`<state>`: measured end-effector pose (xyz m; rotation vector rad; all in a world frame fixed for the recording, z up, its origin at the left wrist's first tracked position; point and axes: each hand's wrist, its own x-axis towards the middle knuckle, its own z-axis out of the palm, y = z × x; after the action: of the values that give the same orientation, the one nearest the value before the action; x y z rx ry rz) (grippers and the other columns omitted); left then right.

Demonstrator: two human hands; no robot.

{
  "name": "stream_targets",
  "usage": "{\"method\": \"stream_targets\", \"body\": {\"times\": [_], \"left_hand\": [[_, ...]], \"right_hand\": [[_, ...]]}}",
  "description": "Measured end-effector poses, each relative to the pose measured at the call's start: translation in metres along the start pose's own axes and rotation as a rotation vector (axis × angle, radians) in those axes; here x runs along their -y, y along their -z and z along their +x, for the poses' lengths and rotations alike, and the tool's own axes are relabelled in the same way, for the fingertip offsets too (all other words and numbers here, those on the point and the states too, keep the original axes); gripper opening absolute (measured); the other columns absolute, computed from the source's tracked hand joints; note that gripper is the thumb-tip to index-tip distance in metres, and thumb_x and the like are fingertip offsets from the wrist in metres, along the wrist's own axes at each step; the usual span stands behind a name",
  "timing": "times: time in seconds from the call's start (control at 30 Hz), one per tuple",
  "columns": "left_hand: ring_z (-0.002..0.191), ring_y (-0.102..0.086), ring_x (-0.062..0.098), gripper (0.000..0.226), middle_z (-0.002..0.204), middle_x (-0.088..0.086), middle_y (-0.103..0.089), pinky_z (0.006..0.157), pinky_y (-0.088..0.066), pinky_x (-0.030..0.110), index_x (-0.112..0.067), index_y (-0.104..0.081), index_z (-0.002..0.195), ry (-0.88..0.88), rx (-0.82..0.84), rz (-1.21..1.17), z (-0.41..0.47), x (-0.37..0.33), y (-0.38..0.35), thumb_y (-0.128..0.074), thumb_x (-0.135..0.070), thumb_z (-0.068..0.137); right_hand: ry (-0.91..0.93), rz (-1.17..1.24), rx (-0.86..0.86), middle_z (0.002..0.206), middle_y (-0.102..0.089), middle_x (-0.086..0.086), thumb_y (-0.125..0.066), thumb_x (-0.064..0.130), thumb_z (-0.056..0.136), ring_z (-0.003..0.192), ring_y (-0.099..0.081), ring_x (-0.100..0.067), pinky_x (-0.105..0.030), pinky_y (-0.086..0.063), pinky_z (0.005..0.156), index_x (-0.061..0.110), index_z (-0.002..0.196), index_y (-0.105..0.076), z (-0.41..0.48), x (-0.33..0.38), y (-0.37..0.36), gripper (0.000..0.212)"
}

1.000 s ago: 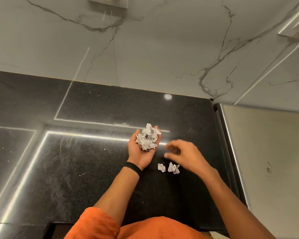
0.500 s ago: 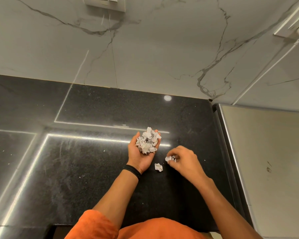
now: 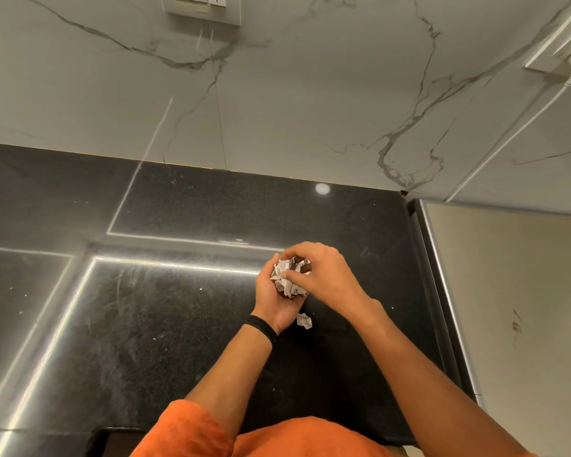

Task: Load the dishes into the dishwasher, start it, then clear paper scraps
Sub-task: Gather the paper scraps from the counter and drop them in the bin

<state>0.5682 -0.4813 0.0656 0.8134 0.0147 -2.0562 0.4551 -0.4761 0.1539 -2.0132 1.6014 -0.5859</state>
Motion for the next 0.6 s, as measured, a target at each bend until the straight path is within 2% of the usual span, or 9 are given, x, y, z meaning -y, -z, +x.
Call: {"method": "stream_targets", "body": {"times": [0.13, 0.2, 0.33, 0.43, 0.5, 0.57, 0.6], "left_hand": [[0.108, -0.068, 0.027, 0.043, 0.118, 0.014, -0.069, 0.093, -0.053, 0.037, -0.008, -0.066, 0.126, 0.013, -0.002, 0.004, 0.001, -0.003, 0.005, -0.05, -0.04, 0.102], [0.106, -0.068, 0.027, 0.042, 0.118, 0.014, -0.068, 0.092, -0.052, 0.038, -0.008, -0.067, 0.124, 0.019, -0.005, -0.007, 0.001, -0.004, 0.005, -0.049, -0.038, 0.102], [0.107, -0.069, 0.03, 0.044, 0.12, 0.017, -0.07, 0.096, -0.05, 0.039, -0.007, -0.07, 0.12, 0.028, -0.001, -0.041, -0.001, -0.005, 0.004, -0.048, -0.04, 0.101], [0.122, -0.061, 0.033, 0.052, 0.139, 0.021, -0.061, 0.108, -0.046, 0.042, -0.004, -0.06, 0.137, 0.018, -0.015, -0.101, -0.001, -0.008, 0.002, -0.046, -0.04, 0.102], [0.133, -0.054, 0.035, 0.054, 0.142, 0.023, -0.058, 0.115, -0.04, 0.045, -0.002, -0.054, 0.142, 0.0, -0.028, -0.17, 0.001, -0.014, 0.002, -0.045, -0.038, 0.103], [0.136, -0.052, 0.037, 0.054, 0.142, 0.024, -0.058, 0.116, -0.039, 0.047, -0.002, -0.052, 0.144, -0.024, -0.027, -0.217, 0.002, -0.024, 0.005, -0.044, -0.037, 0.104], [0.137, -0.052, 0.036, 0.054, 0.142, 0.024, -0.058, 0.116, -0.039, 0.047, -0.002, -0.051, 0.145, -0.039, -0.025, -0.233, 0.004, -0.03, 0.007, -0.043, -0.036, 0.104]], "right_hand": [[0.017, -0.083, 0.055, 0.105, -0.071, 0.011, -0.078, 0.026, 0.086, 0.1, -0.058, -0.009, -0.031, -0.05, 0.089, 0.026, 0.114, -0.072, 0.0, 0.001, -0.004, 0.029], [0.017, -0.083, 0.065, 0.105, -0.071, 0.011, -0.079, 0.028, 0.086, 0.1, -0.057, -0.009, -0.029, -0.049, 0.088, 0.028, 0.115, -0.072, -0.001, 0.0, -0.003, 0.029], [-0.024, 0.07, 0.006, 0.106, -0.07, 0.017, -0.077, 0.032, 0.087, 0.103, -0.06, -0.004, -0.025, -0.049, 0.09, 0.031, 0.11, -0.074, 0.0, -0.006, 0.002, 0.023], [-0.097, 0.25, -0.153, 0.105, -0.071, 0.018, -0.072, 0.025, 0.093, 0.102, -0.064, -0.002, -0.019, -0.051, 0.086, 0.028, 0.106, -0.075, -0.003, -0.012, 0.011, 0.013], [-0.138, 0.288, -0.219, 0.103, -0.072, 0.017, -0.069, 0.019, 0.096, 0.1, -0.065, -0.001, -0.015, -0.051, 0.084, 0.025, 0.105, -0.075, -0.012, -0.02, 0.012, 0.013], [-0.196, 0.254, -0.184, 0.101, -0.071, 0.017, -0.07, 0.02, 0.094, 0.096, -0.065, -0.001, -0.019, -0.054, 0.084, 0.027, 0.106, -0.074, -0.027, -0.033, 0.004, 0.014], [-0.227, 0.213, -0.11, 0.103, -0.07, 0.018, -0.073, 0.024, 0.093, 0.095, -0.065, -0.001, -0.023, -0.055, 0.085, 0.028, 0.109, -0.074, -0.034, -0.041, -0.003, 0.017]]}}
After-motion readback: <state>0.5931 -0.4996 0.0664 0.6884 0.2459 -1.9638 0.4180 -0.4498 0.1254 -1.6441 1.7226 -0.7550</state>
